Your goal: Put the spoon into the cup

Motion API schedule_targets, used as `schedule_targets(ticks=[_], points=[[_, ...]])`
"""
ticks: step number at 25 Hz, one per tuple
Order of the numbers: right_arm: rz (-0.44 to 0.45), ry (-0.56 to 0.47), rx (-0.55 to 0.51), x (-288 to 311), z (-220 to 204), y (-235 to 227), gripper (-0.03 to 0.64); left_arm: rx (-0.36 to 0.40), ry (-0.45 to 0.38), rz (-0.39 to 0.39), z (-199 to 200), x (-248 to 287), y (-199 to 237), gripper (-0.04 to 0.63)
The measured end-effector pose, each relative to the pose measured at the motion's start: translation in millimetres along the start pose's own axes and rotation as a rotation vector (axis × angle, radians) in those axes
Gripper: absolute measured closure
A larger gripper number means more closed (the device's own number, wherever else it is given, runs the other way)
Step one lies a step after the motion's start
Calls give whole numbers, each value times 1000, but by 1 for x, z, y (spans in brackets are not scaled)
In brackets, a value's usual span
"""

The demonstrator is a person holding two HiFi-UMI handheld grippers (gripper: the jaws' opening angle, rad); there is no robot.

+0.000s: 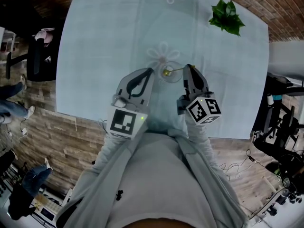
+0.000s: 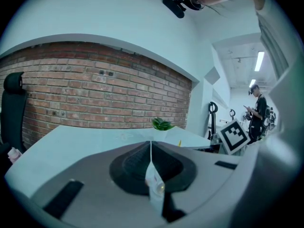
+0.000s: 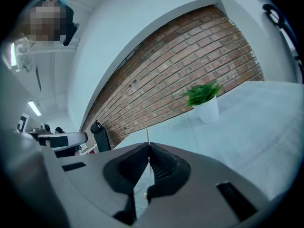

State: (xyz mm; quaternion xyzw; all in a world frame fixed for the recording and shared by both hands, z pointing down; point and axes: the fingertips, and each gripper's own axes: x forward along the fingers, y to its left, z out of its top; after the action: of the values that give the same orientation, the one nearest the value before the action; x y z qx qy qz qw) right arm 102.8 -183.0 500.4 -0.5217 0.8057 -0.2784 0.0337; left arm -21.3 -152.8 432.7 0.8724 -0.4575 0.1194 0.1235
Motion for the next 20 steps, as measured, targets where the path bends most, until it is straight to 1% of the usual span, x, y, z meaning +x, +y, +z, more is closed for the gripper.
schedule_targets(ticks=[7, 12, 15, 18, 20], points=[[-13, 15, -52, 1, -5, 2, 598, -1, 0, 4, -2, -3, 0, 572], [-15, 39, -49, 3, -11, 1, 597, -3, 3, 5, -3, -5, -1, 572], [-10, 52, -46, 4, -13, 1, 597, 17, -7, 7, -2, -5, 1, 572], [-8, 60, -47, 4, -14, 1, 597, -6, -1, 13, -3, -6, 0, 572], [-11, 63, -49, 4, -14, 1, 597, -6, -2, 11, -2, -6, -1, 572]])
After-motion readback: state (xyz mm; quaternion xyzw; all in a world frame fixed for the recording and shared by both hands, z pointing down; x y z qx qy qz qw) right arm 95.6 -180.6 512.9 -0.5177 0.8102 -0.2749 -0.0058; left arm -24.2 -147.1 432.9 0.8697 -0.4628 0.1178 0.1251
